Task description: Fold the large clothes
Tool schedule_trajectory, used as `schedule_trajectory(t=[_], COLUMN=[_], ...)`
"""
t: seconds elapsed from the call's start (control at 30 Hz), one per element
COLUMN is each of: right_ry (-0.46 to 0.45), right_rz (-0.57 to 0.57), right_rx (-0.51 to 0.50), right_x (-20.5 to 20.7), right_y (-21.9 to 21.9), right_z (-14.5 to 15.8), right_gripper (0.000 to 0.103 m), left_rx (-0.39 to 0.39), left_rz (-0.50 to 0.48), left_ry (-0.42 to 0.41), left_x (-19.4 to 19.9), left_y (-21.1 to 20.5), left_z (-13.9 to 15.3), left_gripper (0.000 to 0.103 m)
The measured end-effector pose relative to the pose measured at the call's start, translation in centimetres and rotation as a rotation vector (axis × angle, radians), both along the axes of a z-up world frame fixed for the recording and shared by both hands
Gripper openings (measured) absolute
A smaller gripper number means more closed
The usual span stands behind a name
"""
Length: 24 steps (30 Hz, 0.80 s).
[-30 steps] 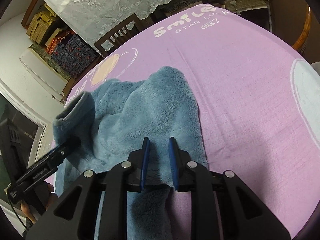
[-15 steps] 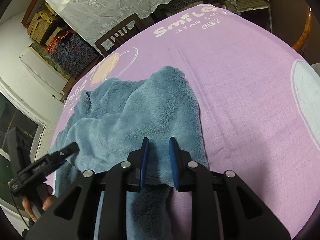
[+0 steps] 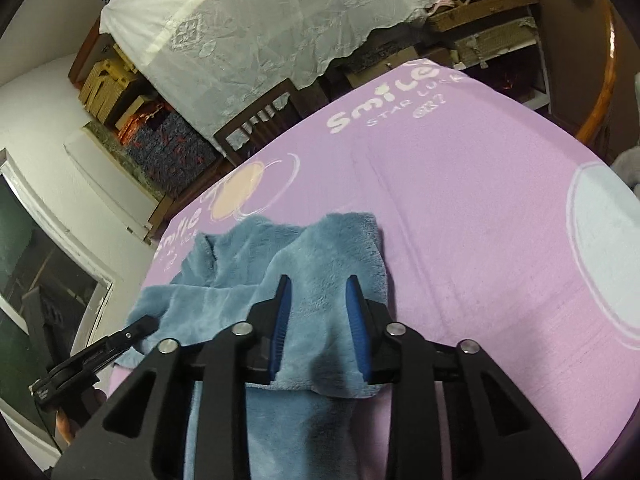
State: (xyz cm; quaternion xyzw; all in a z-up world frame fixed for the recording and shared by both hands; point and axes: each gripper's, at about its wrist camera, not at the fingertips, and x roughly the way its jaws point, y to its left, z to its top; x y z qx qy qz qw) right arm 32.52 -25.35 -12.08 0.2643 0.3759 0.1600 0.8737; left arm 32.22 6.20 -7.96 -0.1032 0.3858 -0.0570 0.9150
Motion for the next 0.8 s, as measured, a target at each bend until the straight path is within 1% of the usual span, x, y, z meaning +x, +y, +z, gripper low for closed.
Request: schedule_trajectory(t=[0.13, 0.23, 0.27, 0.33, 0.37, 0.4, 0.43, 0.47, 0.53, 0.6, 0.63, 0.67, 0.73, 0.77, 0.8], right_ry=[0.019, 0.051, 0.062, 0.097, 0.129, 0.14, 0.129, 0.136, 0.136, 0.138, 0.135, 0.119, 0.087, 0.078, 0.073], right_rz=[0.039, 0.066, 0.074, 0.072, 0.063, 0.054, 0.048, 0.057, 0.054, 0.056, 0.055, 0.047, 0.035, 0.039, 0.044], right_rx=[-0.095, -0.117, -0.125, -0.17, -0.185, -0.185, -0.19, -0.191, -0.188, -0.147, -0.13, -0.112, -0.117, -0.12, -0.125], right_x=[1.6, 3.3, 3.7, 4.3, 4.6, 4.8, 4.8, 4.9, 4.9, 4.9, 4.9, 4.8, 4.8, 4.9, 5.2], right_y=[2.9, 4.8, 5.3, 6.0, 6.2, 6.0, 5.9, 5.7, 5.4, 4.8, 4.6, 4.2, 4.2, 4.4, 4.7], right_z=[0.7, 0.1, -0.3, -1.5, -2.6, -3.6, -3.7, -3.6, -3.6, -3.7, -3.5, -2.9, -1.7, -1.3, -0.9], right_gripper=[0.024, 0.024, 0.024, 0.024, 0.021, 0.019, 0.014, 0.014, 0.014, 0.014, 0.014, 0.018, 0.019, 0.019, 0.019], left_rx=[0.017, 0.024, 0.028, 0.064, 0.072, 0.06, 0.043, 0.021, 0.012, 0.015, 0.028, 0.058, 0.109, 0.151, 0.171], left_rz=[0.025, 0.073, 0.082, 0.118, 0.131, 0.138, 0.14, 0.15, 0.169, 0.155, 0.143, 0.124, 0.1, 0.089, 0.091], left_ry=[0.031, 0.049, 0.057, 0.081, 0.087, 0.097, 0.099, 0.094, 0.071, 0.045, 0.04, 0.034, 0.031, 0.03, 0.029], left_x=[-0.2, -0.3, -0.2, 0.0, 0.0, 0.1, 0.2, 0.1, -0.3, -0.4, -0.1, 0.3, 1.1, 1.6, 2.0], left_y=[1.4, 3.2, 3.5, 4.0, 4.4, 4.8, 5.1, 5.6, 6.2, 6.0, 5.6, 5.0, 3.8, 2.9, 2.5], left_z=[-1.5, -2.9, -3.2, -4.3, -4.6, -4.8, -4.7, -4.5, -3.7, -2.8, -2.4, -1.9, -1.6, -1.7, -1.9], left_gripper=[0.017, 0.018, 0.024, 0.029, 0.036, 0.037, 0.037, 0.037, 0.037, 0.038, 0.04, 0.041, 0.042, 0.042, 0.041])
